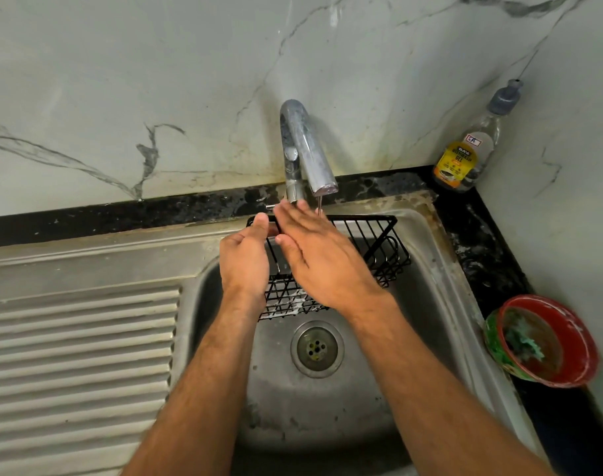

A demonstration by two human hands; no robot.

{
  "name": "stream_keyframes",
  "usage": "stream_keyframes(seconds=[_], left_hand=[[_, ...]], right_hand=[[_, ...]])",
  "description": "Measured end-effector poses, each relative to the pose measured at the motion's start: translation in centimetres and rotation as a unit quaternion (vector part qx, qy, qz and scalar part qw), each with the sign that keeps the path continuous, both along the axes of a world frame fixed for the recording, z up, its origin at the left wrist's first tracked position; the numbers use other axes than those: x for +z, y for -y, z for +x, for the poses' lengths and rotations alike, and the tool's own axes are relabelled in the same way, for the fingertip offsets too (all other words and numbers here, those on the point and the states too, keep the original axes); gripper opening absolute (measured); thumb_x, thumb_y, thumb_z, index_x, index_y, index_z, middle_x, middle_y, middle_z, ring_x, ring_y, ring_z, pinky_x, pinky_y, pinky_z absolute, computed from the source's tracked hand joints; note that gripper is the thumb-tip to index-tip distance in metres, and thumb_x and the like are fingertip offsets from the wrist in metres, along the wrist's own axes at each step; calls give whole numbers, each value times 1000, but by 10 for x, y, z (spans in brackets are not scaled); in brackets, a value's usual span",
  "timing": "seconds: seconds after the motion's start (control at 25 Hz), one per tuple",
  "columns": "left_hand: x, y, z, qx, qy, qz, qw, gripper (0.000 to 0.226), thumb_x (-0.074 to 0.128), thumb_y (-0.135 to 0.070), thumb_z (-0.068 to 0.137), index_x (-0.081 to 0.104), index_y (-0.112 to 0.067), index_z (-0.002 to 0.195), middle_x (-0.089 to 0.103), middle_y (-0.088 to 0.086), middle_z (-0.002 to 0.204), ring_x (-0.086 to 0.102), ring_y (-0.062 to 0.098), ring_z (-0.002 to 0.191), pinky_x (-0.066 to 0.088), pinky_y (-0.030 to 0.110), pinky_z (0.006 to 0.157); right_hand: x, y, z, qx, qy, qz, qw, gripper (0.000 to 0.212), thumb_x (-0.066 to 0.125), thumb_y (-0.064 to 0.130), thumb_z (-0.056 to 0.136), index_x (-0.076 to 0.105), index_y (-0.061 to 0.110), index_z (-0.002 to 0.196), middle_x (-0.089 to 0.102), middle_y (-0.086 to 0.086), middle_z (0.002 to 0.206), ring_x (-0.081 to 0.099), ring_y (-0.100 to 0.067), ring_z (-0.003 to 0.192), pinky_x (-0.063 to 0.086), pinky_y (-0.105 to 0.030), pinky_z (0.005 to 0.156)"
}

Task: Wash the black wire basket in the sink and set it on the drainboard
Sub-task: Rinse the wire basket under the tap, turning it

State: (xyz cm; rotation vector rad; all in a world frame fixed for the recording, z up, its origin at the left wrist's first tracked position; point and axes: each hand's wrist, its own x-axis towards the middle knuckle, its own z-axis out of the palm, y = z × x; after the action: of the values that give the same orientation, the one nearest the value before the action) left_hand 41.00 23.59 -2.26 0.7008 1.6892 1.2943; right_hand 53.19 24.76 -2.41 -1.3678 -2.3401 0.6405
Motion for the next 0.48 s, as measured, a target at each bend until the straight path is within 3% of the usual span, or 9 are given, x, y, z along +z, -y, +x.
stream_keyframes(seconds=[0.12, 0.2, 0.28, 0.36, 0.48], left_hand=[[-6, 1, -7, -6, 25, 6, 1000, 37, 61, -52, 89, 83, -23, 82, 79, 6, 82, 74, 30, 87, 51, 47, 101], [-12, 6, -7, -12, 39, -7, 999, 44, 57, -56, 90, 82, -21, 83, 79, 1, 83, 74, 27, 87, 48, 51, 103], [-18, 12, -6, -10, 43, -8, 999, 48, 55, -60, 88, 81, -20, 83, 80, 2, 92, 73, 32, 102, 44, 60, 107], [-22, 16, -4, -13, 29, 5, 999, 46, 54, -62, 88, 82, -26, 79, 80, -1, 95, 70, 29, 109, 42, 58, 110], [-20, 14, -2, -3, 13, 5, 1000, 43, 54, -61, 89, 81, -31, 75, 80, -4, 93, 71, 26, 108, 45, 56, 108]], right_hand=[[-10, -5, 13, 18, -84, 30, 996, 44, 45, 40, 104, 51, 21, 144, 47, 5, 152, 35, -7, 145, 25, -33, 123], [-16, -10, 28, -37, -100, -9, 994, 44, 48, 45, 102, 55, 25, 141, 50, 6, 148, 40, -8, 143, 30, -39, 122], [-22, -15, 43, -123, -17, -72, 990, 58, 41, 55, 101, 40, 25, 151, 36, 4, 158, 26, -10, 149, 17, -41, 125], [-25, -16, 50, -198, 85, -131, 968, 76, 28, 66, 99, 19, 20, 159, 16, 0, 166, 8, -16, 154, 3, -40, 125], [-15, -5, 27, -128, 79, -119, 981, 71, 15, 60, 102, 6, 20, 160, 1, 1, 167, -4, -17, 154, -5, -37, 123]])
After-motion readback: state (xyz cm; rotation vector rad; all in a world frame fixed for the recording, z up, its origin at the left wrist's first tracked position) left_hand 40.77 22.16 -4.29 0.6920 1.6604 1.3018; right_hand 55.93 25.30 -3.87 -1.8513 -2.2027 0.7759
